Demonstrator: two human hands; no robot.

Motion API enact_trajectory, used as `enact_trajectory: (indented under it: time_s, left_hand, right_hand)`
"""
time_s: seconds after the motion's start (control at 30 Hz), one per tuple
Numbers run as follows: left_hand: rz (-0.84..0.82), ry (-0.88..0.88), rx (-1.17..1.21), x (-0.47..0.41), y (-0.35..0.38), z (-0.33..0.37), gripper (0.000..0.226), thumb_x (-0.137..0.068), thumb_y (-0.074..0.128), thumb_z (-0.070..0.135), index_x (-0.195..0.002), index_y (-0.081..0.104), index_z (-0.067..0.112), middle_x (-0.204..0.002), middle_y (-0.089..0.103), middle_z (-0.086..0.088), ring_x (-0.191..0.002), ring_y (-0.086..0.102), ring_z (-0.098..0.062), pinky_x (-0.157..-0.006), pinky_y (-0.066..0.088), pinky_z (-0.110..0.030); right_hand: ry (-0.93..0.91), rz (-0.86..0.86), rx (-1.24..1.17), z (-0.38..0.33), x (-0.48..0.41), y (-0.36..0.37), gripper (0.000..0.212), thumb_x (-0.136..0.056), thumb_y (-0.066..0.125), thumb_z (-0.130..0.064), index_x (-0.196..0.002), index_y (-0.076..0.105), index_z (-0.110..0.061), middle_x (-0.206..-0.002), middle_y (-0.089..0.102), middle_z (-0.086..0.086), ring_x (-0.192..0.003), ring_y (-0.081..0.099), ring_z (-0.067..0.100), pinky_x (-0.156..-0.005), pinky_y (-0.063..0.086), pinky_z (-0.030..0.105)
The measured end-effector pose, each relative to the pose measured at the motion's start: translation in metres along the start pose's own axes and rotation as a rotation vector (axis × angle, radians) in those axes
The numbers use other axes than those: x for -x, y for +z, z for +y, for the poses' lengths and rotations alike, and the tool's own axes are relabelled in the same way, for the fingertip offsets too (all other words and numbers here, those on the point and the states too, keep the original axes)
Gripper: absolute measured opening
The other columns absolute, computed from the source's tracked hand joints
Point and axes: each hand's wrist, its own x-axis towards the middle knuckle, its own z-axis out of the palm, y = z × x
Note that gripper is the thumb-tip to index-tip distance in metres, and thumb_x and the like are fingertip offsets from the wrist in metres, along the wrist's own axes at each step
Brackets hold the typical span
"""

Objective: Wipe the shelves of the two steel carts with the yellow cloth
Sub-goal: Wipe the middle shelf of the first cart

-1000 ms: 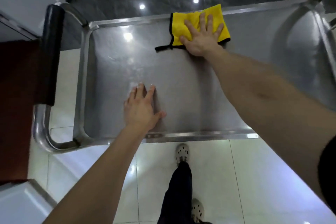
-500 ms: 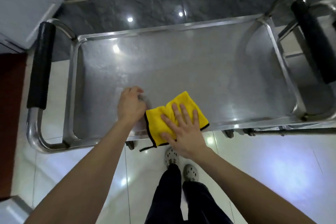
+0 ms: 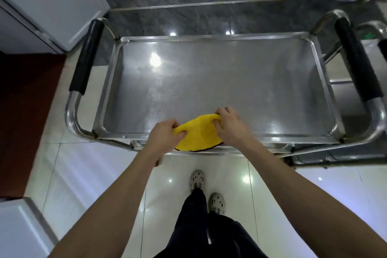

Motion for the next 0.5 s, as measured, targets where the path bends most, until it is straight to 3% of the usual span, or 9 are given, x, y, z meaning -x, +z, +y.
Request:
enact_trajectory:
  time_s: [0.17, 0.33, 0.5]
  left_hand:
    - [0.096, -0.098, 0.339, 0.061, -0.014, -0.035, 0.031, -0.087, 0.088, 0.045, -0.086, 0.063, 0.026, -0.078, 0.064, 0.008, -0.067, 0.062, -0.008, -0.056, 0.043, -0.024]
    - [0.185, -0.266, 0.659, 0.107, -0.017, -0.078, 0.042, -0.083, 0.089, 0.054, -0.109, 0.068, 0.027, -0.105, 0.068, -0.001, -0.095, 0.068, -0.020, -0.067, 0.059, -0.034]
    - [0.103, -0.341, 0.806, 0.129, -0.012, -0.119, 0.058, -0.085, 0.093, 0.036, -0.130, 0.057, 0.030, -0.130, 0.065, 0.001, -0.118, 0.066, -0.020, -0.080, 0.062, -0.037]
  right_hand:
    - [-0.159, 0.065, -0.101, -0.018, 0.044, 0.018, 0.020, -0.109, 0.057, -0.025, -0.128, 0.061, -0.019, -0.119, 0.065, 0.008, -0.107, 0.061, 0.034, -0.087, 0.046, 0.040]
    - [-0.100, 0.057, -0.253, -0.050, 0.070, 0.057, 0.024, -0.109, 0.060, -0.035, -0.128, 0.059, -0.020, -0.102, 0.066, -0.001, -0.094, 0.064, 0.027, -0.077, 0.040, 0.035]
    - [0.090, 0.045, -0.392, -0.071, 0.098, 0.098, 0.032, -0.110, 0.057, -0.040, -0.135, 0.047, -0.023, -0.102, 0.061, -0.008, -0.089, 0.059, 0.018, -0.075, 0.041, 0.034]
